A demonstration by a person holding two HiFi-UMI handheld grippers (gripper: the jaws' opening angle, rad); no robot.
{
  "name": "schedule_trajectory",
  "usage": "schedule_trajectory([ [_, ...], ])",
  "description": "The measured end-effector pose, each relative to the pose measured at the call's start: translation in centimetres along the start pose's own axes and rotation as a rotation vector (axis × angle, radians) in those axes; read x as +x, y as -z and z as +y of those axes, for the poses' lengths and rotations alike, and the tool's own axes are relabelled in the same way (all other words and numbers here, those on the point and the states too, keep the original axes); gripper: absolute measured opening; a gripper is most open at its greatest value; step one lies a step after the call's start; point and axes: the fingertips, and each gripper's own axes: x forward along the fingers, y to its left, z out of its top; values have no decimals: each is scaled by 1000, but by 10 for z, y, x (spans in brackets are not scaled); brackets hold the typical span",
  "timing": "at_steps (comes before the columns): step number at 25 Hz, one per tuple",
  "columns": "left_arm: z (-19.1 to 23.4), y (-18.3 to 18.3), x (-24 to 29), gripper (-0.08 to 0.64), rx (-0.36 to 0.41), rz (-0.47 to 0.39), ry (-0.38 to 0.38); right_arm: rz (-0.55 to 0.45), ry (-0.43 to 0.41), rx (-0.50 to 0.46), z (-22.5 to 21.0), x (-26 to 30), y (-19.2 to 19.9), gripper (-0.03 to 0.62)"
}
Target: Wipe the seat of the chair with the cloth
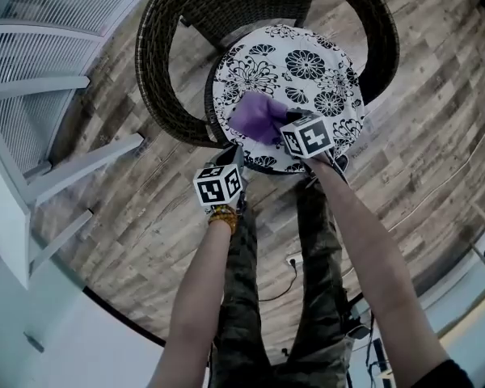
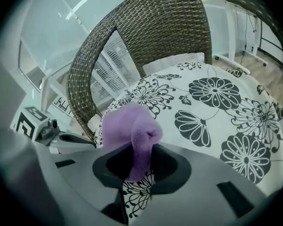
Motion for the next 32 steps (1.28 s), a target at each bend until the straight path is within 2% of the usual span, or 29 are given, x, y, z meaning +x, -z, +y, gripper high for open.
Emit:
schedule_trajectory([
  [8, 2, 0, -1, 15, 1, -22, -9, 11, 21, -94, -13, -7, -3, 92],
  [16, 2, 1, -1, 15, -6, -29, -9, 40, 88, -161, -55, -27, -3, 92],
  [26, 2, 0, -1, 15, -6, -30, -6, 83, 226, -164, -109, -54, -7, 92],
  [32, 2, 0, -2, 15, -5, -30, -5, 109, 333, -103, -143, -72, -7, 92],
])
